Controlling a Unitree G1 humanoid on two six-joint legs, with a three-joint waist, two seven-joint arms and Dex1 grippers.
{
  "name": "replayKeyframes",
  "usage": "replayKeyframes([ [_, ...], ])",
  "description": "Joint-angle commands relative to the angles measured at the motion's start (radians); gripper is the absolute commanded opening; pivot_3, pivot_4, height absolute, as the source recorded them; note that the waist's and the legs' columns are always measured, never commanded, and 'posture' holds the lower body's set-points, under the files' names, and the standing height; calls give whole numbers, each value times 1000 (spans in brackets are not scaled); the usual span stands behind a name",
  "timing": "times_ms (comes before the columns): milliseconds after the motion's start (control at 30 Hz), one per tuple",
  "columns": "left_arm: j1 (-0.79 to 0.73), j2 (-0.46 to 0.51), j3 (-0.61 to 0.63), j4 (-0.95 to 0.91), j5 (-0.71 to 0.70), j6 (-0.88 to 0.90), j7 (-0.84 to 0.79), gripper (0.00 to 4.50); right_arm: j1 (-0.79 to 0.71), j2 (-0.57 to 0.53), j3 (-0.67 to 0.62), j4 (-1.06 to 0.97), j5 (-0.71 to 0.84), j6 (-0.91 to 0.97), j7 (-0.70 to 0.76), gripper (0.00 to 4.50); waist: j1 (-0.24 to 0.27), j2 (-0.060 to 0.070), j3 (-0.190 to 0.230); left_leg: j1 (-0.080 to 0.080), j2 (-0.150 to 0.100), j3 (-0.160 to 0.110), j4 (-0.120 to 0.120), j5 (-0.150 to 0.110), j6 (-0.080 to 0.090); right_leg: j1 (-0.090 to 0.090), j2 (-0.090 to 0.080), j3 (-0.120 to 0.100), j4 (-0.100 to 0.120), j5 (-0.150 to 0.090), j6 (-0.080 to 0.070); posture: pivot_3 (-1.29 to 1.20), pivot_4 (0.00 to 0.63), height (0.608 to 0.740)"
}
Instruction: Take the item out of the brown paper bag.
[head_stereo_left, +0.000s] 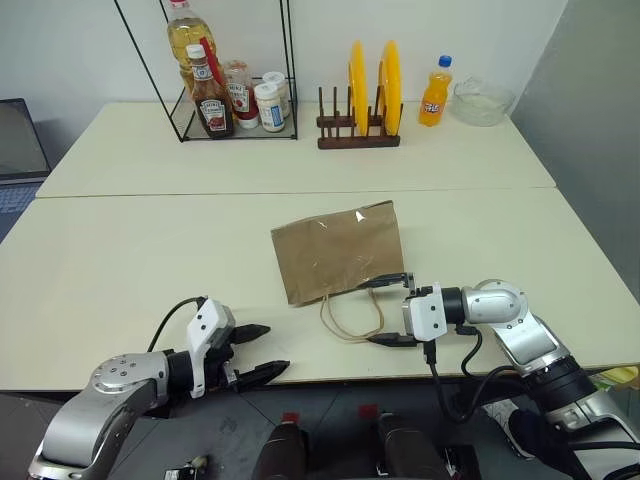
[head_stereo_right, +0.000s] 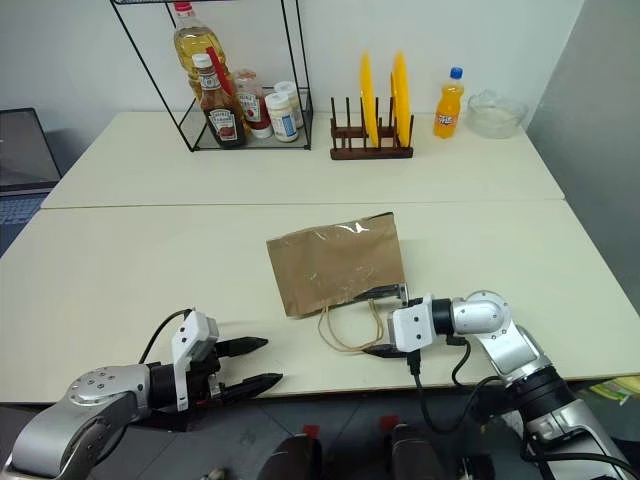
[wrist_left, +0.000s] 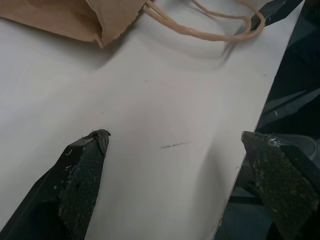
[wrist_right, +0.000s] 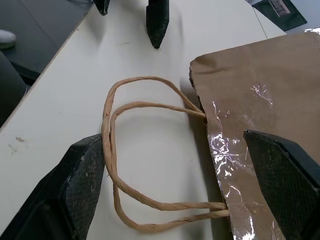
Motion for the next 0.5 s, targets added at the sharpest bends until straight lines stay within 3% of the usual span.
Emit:
replayKeyframes([
  [33, -5, -14, -34, -22, 1, 3, 2, 4500, -12, 7, -21, -52, 50, 41, -1, 4464, 0, 0, 0, 0, 0, 0, 0, 0, 0, 0, 0, 0, 0, 0, 0, 0, 150, 740],
  [333, -25, -18, -56, 0, 12, -9, -10, 4500, 13, -65, -32, -99, 90, 38, 57, 4464, 0, 0, 0, 0, 0, 0, 0, 0, 0, 0, 0, 0, 0, 0, 0, 0, 150, 740],
  [500, -48, -28, -69, 15, 18, -14, -6, 4500, -5, -39, -28, -72, 64, 59, 6, 4464, 0, 0, 0, 0, 0, 0, 0, 0, 0, 0, 0, 0, 0, 0, 0, 0, 150, 740],
])
